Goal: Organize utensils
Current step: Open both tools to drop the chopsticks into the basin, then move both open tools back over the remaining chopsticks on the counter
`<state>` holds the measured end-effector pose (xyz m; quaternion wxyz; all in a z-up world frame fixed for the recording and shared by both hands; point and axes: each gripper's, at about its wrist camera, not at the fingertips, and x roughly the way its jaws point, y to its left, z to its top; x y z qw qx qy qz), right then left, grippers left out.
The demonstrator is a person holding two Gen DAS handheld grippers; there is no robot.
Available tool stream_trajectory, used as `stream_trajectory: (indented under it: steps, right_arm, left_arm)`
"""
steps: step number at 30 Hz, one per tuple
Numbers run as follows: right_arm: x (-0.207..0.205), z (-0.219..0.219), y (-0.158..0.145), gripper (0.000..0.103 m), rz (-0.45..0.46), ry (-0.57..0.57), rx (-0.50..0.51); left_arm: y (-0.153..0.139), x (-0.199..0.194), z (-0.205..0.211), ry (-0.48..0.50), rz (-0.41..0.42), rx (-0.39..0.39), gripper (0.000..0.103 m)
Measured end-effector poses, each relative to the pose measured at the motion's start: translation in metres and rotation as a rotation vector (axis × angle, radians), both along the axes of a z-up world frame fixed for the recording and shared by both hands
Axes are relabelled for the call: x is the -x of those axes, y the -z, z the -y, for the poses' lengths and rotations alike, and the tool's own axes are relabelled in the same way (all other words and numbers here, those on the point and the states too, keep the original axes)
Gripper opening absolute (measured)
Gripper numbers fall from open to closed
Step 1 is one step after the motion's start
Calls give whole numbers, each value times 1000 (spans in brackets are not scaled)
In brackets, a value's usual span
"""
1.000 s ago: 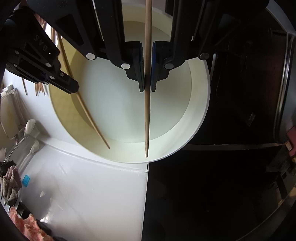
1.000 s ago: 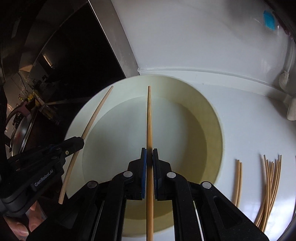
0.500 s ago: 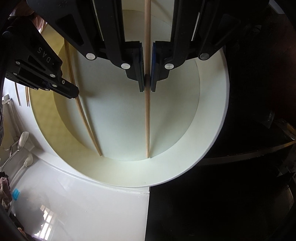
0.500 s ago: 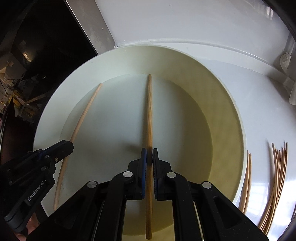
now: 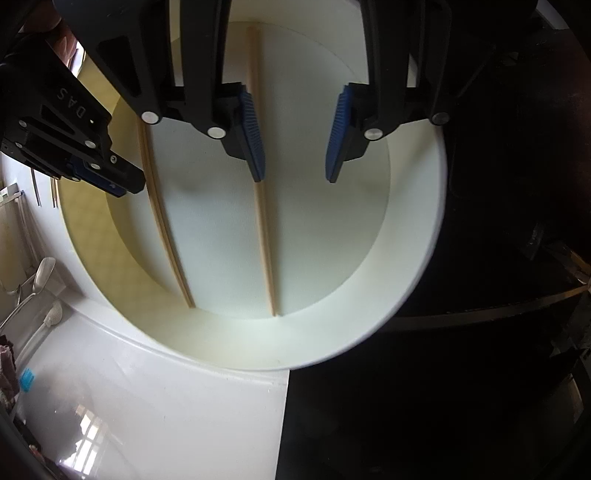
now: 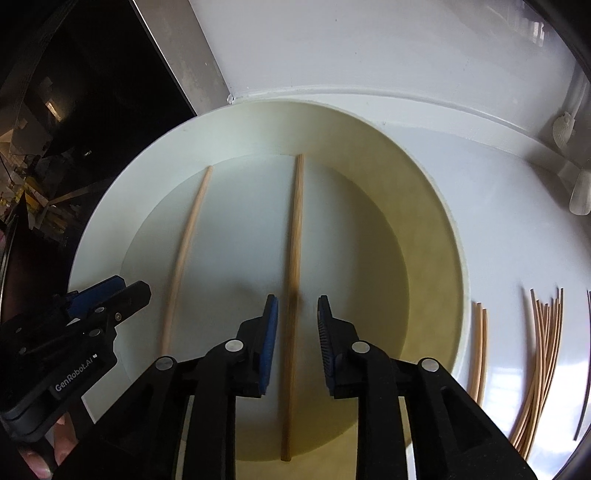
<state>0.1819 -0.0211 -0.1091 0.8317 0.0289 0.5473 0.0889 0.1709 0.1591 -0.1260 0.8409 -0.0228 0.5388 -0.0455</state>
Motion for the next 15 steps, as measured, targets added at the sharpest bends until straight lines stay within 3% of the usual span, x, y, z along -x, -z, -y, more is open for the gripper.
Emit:
stream_trajectory:
  steps: [3,5,7,10,15]
  right_arm:
    - [12,5,-14,34,42,-3,-8]
    - [24,10,-26,43,63,-8,-16]
    - [34,16,-34,45,88,-1,-18]
    - [50,28,-43,52,110,26,-31]
    - [76,51,-54,55,102,88,-50]
  left_arm:
    - [-11,4,-5,-7,30,-7,48]
    - [-21,10,-9,-11,60,-8,65]
    - [-32,17,-9,-8,99,-16,75]
    - [-43,27,-6,9,124,-48,78]
    - [-55,45,0,21,130,-38,85]
